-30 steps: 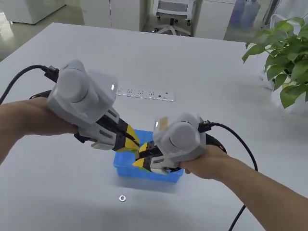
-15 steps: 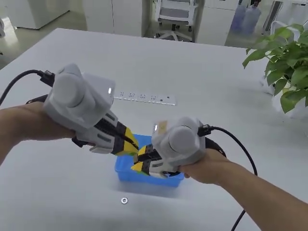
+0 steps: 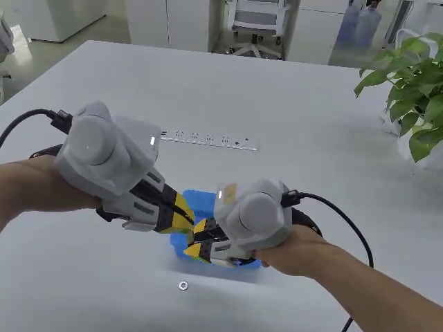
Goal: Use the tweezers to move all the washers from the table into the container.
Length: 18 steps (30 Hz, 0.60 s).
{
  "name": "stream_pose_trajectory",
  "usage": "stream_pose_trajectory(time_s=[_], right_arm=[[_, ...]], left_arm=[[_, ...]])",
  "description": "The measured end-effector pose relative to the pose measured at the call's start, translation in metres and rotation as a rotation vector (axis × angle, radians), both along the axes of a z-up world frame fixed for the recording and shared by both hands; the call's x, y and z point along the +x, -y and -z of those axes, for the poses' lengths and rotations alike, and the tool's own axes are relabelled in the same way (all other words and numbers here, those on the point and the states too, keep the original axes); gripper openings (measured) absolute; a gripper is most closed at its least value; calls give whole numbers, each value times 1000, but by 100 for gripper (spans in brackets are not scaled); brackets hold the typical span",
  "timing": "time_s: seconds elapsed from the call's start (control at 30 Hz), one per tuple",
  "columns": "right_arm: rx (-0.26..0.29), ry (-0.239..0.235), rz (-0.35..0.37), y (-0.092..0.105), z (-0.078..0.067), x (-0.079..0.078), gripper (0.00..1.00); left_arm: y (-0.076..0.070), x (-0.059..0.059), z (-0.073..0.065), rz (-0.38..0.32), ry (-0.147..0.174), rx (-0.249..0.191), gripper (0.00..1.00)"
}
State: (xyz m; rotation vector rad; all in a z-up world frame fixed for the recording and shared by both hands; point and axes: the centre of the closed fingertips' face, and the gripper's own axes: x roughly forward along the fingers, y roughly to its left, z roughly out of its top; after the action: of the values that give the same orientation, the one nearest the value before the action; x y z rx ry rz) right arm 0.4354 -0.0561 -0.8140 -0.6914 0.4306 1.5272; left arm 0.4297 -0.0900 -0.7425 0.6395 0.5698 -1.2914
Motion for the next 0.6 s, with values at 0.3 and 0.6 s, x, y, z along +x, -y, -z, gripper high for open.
stream_pose_trajectory(time_s=[0.3, 0.6], right_arm=[[5, -25, -8, -2, 12, -11, 12], [8, -43, -16, -5, 21, -21, 12]], left_arm=[[-1, -9, 12, 0, -31, 1, 6], [-3, -18, 22, 4, -53, 3, 6]])
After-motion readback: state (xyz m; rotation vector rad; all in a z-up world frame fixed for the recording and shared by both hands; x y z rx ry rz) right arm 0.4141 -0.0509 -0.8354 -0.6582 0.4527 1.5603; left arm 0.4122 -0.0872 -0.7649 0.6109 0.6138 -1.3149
